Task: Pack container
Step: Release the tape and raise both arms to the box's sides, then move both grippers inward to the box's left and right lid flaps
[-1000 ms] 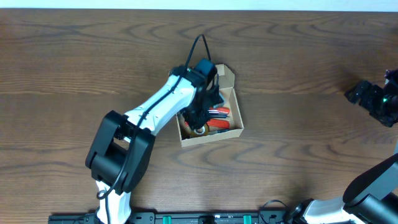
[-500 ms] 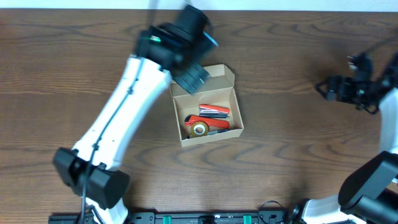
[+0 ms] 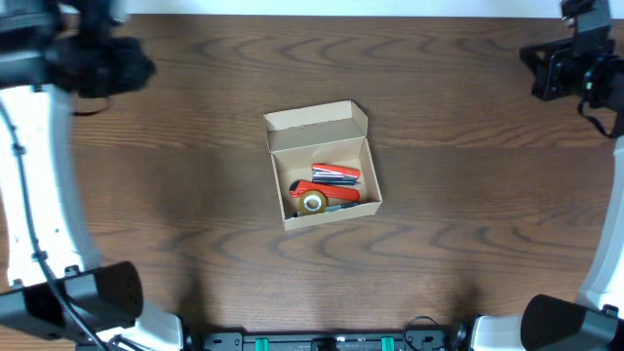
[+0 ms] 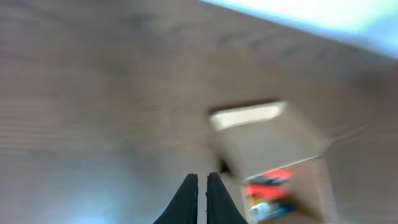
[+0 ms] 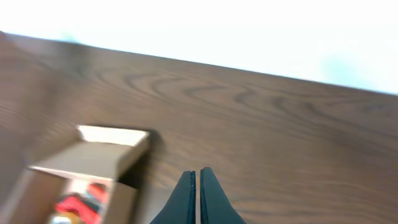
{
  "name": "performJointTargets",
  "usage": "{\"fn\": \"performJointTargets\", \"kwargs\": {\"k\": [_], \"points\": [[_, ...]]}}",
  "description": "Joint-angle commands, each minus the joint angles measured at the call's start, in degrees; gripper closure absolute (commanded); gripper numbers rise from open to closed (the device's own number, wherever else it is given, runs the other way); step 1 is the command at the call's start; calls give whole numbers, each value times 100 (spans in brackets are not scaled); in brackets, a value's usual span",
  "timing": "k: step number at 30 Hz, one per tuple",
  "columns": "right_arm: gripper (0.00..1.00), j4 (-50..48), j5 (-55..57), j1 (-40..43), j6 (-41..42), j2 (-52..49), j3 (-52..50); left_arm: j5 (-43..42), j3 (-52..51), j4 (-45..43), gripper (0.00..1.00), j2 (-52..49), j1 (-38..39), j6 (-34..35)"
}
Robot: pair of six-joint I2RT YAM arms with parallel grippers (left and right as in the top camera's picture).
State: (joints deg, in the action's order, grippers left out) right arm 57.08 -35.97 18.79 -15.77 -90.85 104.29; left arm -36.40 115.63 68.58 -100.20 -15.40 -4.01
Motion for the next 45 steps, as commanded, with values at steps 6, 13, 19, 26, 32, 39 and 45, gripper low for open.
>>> {"fn": "performJointTargets", "kwargs": {"k": [6,13,19,26,32,39,45], "points": [[99,7,-2804,179,804,-802,-55,-3259,-1231,-807,94,9,-645,-13],[99,61,-4092,166,1080,-1740,-59,-3991,-2306,-1394,94,-20,-619,-721],[99,345,-4465,-24,968,-2850,-66,-4092,-3379,-2107,94,-369,-586,-662],[99,385,-4660,-393,929,-3790,-66,-4360,-3556,-2286,94,-1327,-380,-649],[99,387,-4636,-726,839,-4277,-68,-4271,-3571,-2284,94,-1934,-46,-680],[99,562,-4638,-831,282,-4507,-372,-4669,-4135,-2229,94,-2192,225,-1731],[99,566,-4666,-852,-129,-4507,-973,-4664,-4841,-2240,94,-2194,229,-2243]]}}
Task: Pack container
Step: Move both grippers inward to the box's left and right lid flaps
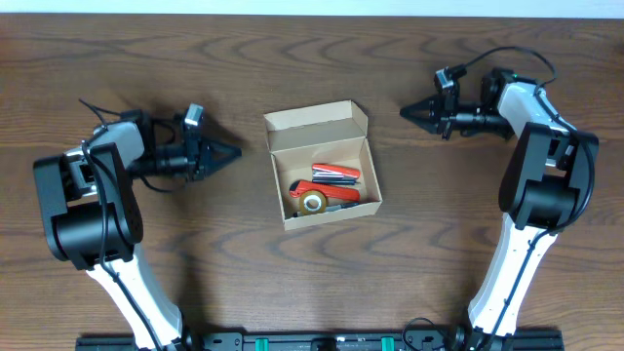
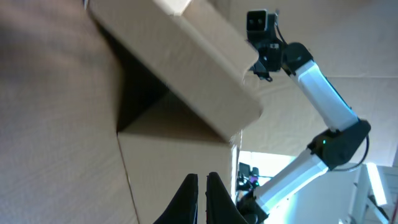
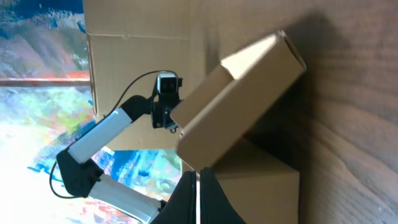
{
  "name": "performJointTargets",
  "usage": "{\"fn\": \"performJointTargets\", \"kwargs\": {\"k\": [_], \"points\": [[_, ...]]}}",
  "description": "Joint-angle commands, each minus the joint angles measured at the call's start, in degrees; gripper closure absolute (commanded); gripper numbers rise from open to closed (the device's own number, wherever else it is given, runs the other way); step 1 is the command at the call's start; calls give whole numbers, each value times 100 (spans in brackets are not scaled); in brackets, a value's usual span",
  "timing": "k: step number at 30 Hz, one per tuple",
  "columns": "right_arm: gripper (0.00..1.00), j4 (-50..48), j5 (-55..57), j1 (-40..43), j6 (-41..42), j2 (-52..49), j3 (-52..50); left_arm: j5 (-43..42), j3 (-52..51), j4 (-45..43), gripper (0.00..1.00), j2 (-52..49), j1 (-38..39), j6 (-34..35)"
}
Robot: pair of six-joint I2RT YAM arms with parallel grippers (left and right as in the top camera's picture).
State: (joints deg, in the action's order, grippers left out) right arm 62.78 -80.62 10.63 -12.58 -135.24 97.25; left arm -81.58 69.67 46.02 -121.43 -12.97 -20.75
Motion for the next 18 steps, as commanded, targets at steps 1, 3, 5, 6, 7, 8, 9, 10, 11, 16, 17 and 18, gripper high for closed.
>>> {"fn": "performJointTargets", "kwargs": {"k": [1,3,5,6,7,8,9,10,11,16,17,18], "points": [[99,-20,-219,-50,-494,-68,-382,-146,-297,17,94,-72,-13,-623],[99,-37,-238,-76,-601,-68,-584,-144,-339,11,94,-72,-2,-627],[99,-146,-238,-127,-634,-68,-774,-138,-341,-37,94,-72,31,-625],[99,-197,-240,-151,-634,-68,-846,-140,-341,-87,94,-72,48,-608],[99,-232,-240,-177,-634,-68,-905,-138,-341,-149,94,-72,70,-568],[99,-271,-238,-216,-634,-68,-964,-138,-341,-234,94,-72,105,-487],[99,-302,-238,-260,-634,-68,-1003,-127,-341,-323,94,-72,131,-404],[99,-321,-238,-315,-634,-68,-1034,-81,-341,-448,94,-72,170,-260],[99,-354,-238,-378,-634,-68,-1067,-37,-341,-581,94,-72,214,-136],[99,-691,-236,-680,-387,-68,-1097,20,-341,-1373,94,-72,468,682],[99,-793,-236,-723,-273,-68,-1097,68,-341,-1515,94,-72,520,826],[99,-903,-236,-772,-144,-68,-1097,125,-341,-1668,94,-72,581,992]]}}
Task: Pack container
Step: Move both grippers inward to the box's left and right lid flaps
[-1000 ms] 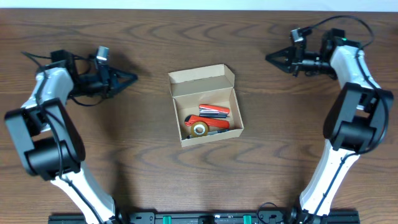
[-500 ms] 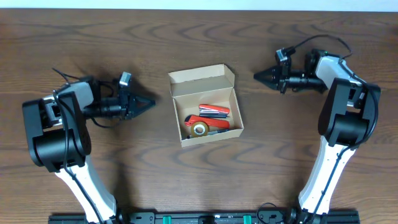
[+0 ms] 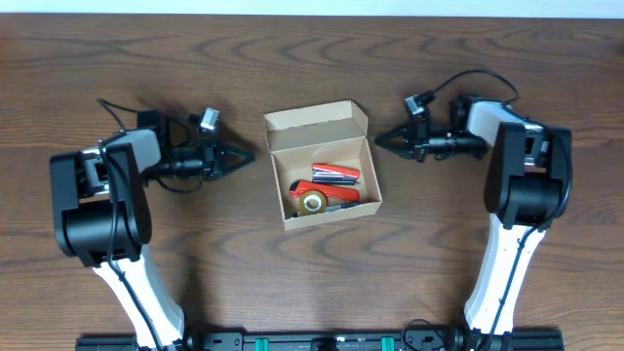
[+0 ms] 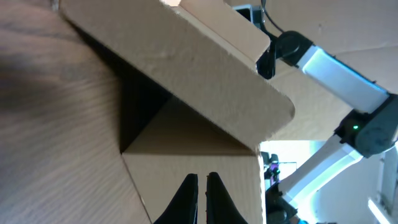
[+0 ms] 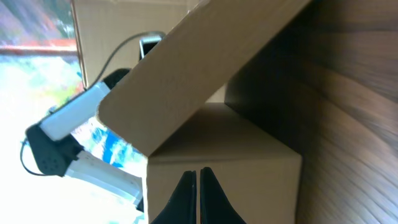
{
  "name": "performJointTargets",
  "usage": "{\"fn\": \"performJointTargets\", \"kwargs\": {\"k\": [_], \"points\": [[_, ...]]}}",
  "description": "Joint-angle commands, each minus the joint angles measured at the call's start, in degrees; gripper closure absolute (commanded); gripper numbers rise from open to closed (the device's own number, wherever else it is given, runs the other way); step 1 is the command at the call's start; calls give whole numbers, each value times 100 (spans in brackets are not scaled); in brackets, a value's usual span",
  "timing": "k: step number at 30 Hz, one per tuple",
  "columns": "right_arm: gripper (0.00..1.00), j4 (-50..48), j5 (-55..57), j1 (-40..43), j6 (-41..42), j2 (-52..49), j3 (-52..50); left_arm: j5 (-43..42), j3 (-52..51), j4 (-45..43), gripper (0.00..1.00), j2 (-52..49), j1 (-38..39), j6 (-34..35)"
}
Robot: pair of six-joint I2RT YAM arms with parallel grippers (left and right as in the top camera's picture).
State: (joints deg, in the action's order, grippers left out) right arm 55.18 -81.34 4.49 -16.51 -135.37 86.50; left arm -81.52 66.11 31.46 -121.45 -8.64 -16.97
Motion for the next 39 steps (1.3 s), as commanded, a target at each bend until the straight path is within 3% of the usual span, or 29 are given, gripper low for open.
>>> {"fn": "performJointTargets", "kwargs": {"k": [1,13,20,28,39], "points": [[99,-238,-164,-195,332,-55,-26,144,15,-337,94,-70,197,710],[99,-468,52,-267,518,-57,-74,507,0,-1257,94,-107,455,1652],[99,-647,57,-264,544,-68,-236,507,0,-1399,94,-238,461,1727],[99,-1104,57,-254,920,-72,-348,308,0,-1506,94,-544,483,1742],[99,-2166,153,-282,1860,-72,-348,308,0,-2144,94,-544,549,2459]]}}
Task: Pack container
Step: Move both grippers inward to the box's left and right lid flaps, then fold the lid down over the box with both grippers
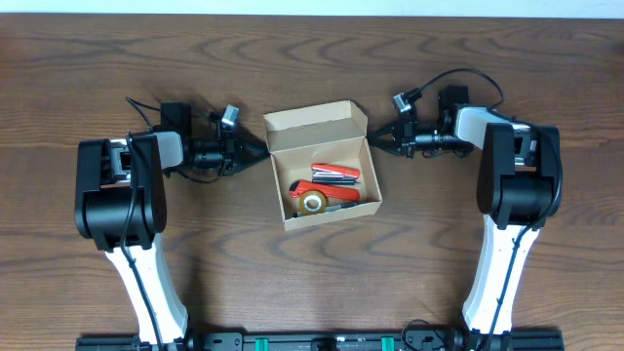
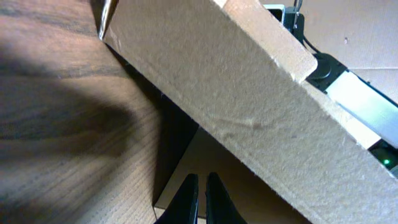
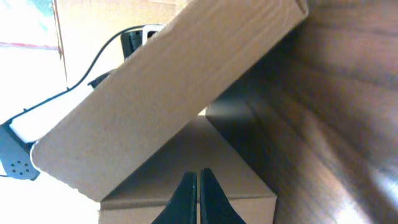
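An open cardboard box sits mid-table with its lid flap standing up at the back. Inside lie a red flat item, a red-handled tool and a yellow tape roll. My left gripper lies low on the table, shut and empty, its tips right at the box's left wall near the flap. My right gripper mirrors it at the right wall, also shut and empty. The left wrist view shows the gripper under the flap. The right wrist view shows the same, gripper below flap.
The dark wooden table carries only the box. Both arms stretch flat across it from the left and right sides, cables trailing behind them. The table's far edge runs along the top.
Both shut grippers have come closer to the box, the left one moving right and the right one moving left. Their tips now stand at the side walls. The box and contents are unmoved.
First both arms were raised near the far corners, grippers shut. Then they lay low on the table on either side of the box, tips pointing at it. They stood nearer at the following moment, and now reach its walls.
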{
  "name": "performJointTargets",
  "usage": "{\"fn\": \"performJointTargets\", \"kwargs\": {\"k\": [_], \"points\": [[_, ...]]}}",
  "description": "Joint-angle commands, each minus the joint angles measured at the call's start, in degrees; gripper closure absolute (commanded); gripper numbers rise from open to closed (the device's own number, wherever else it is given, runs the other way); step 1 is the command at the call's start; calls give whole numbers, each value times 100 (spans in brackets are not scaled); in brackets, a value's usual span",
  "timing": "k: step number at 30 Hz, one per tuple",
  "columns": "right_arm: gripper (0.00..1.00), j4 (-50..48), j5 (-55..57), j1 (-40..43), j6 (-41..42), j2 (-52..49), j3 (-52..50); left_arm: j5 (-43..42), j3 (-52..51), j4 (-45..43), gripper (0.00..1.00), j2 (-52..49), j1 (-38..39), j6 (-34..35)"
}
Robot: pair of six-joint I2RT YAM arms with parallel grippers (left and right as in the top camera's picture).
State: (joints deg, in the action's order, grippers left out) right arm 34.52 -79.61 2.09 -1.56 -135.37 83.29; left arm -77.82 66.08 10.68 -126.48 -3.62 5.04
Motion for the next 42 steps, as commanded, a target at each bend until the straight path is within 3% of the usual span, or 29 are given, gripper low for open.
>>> {"fn": "performJointTargets", "kwargs": {"k": [1,15,30,42], "points": [[99,-164,22,-46,433,-72,-26,-59,2,-116,94,-42,70,297],[99,-1097,225,-330,1255,-72,-26,44,4,-1419,94,-42,431,1558],[98,-1497,55,-363,1631,-4,-13,-42,9,-1392,94,72,444,1720],[99,-1200,573,-369,1606,848,-9,378,9,-1158,94,890,444,1572]]}}
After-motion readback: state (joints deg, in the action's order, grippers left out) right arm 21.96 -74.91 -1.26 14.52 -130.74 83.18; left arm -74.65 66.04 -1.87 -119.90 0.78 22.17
